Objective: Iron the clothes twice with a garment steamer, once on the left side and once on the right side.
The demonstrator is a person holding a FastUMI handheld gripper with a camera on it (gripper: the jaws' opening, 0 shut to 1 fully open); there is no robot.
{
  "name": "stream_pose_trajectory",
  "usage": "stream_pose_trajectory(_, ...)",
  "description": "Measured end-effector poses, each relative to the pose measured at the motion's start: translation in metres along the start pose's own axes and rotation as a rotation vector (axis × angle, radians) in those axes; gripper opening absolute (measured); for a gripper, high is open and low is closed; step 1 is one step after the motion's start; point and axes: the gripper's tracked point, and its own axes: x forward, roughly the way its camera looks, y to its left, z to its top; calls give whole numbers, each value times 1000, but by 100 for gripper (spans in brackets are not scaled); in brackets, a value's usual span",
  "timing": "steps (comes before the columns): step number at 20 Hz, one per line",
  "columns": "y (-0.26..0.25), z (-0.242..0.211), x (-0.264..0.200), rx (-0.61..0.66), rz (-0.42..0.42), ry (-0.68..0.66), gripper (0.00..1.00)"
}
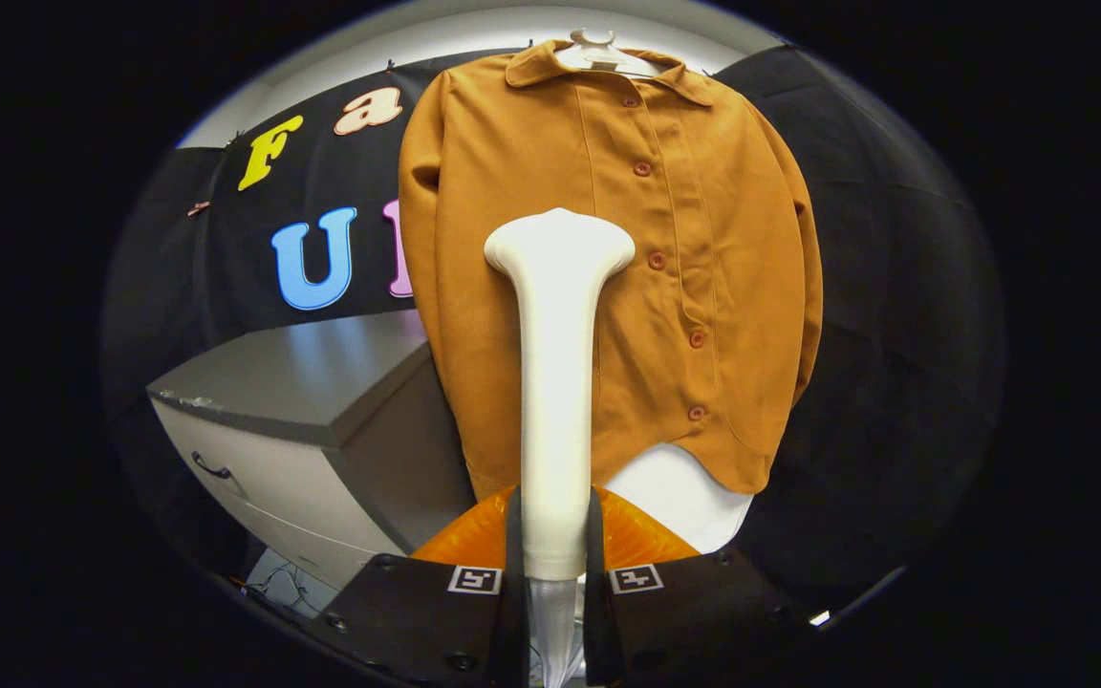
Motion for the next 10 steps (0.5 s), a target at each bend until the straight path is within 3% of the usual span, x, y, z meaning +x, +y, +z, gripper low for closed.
stream_pose_trajectory(10,7,-32,-40,12,33,43,26)
